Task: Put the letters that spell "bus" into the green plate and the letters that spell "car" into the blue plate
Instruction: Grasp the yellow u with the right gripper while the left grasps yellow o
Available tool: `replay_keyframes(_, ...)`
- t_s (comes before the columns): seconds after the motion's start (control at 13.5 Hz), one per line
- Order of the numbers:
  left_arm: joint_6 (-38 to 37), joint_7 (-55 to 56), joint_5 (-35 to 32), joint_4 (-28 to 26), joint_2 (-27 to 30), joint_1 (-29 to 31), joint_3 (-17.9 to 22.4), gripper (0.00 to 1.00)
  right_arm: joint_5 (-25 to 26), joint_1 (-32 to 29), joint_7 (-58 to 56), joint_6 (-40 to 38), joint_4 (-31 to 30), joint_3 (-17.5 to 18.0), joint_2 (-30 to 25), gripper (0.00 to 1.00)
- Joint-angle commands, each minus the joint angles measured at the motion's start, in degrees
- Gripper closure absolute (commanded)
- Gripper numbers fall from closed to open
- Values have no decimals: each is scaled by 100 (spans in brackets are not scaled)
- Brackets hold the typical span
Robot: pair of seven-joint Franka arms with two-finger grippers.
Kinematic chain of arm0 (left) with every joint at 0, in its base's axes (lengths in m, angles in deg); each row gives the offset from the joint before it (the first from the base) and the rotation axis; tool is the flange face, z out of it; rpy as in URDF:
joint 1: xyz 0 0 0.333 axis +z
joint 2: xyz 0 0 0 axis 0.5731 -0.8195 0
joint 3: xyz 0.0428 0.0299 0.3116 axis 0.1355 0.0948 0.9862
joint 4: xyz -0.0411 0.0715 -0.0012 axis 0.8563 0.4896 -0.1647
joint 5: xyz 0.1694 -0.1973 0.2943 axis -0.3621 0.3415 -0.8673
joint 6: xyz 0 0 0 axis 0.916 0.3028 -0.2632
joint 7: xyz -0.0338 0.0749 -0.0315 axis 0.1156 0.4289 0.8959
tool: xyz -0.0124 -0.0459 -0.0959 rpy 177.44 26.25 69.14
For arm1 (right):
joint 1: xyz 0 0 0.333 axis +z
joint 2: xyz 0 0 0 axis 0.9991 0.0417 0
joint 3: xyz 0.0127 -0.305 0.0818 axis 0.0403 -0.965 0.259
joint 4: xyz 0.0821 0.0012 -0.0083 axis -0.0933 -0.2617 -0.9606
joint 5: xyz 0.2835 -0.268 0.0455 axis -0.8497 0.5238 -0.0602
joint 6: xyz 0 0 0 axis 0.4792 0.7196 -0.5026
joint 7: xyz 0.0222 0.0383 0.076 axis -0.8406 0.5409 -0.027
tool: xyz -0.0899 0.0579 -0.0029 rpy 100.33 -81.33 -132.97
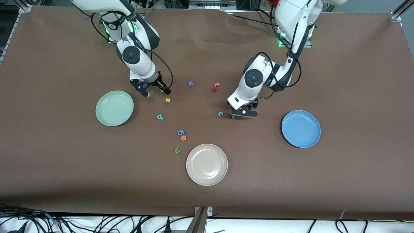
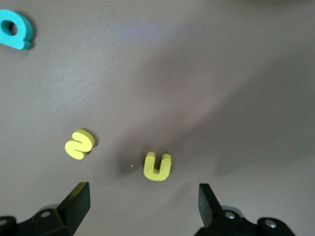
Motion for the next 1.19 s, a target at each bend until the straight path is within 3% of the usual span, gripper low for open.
replay_keyframes(0.0,228,8,38,-31,-72,-56,30,17,317,-36,51,136,-25,-98,153,2)
replay_keyframes(0.07,229,8,38,-31,-72,-56,30,33,387,-36,51,145,-17,-168,188,2)
replay_keyframes(0.15,229,8,38,-31,-72,-56,30,41,484,-36,51,145,-16,-204,223,5)
replay_keyframes(0.52,238,8,38,-23,-81,-56,30,76,520,-36,199,233,1,-204,311,6)
replay_keyframes(0.89,229,-36,38,39,-108,-12,38,87,520,96,332,373,1,-204,426,16)
replay_keyframes(1.04,168,-141,29,48,-29,75,82,89,528,96,332,374,1,-204,443,25)
replay_keyframes(1.11,98,-438,29,56,85,189,117,91,529,96,324,374,1,-204,452,37)
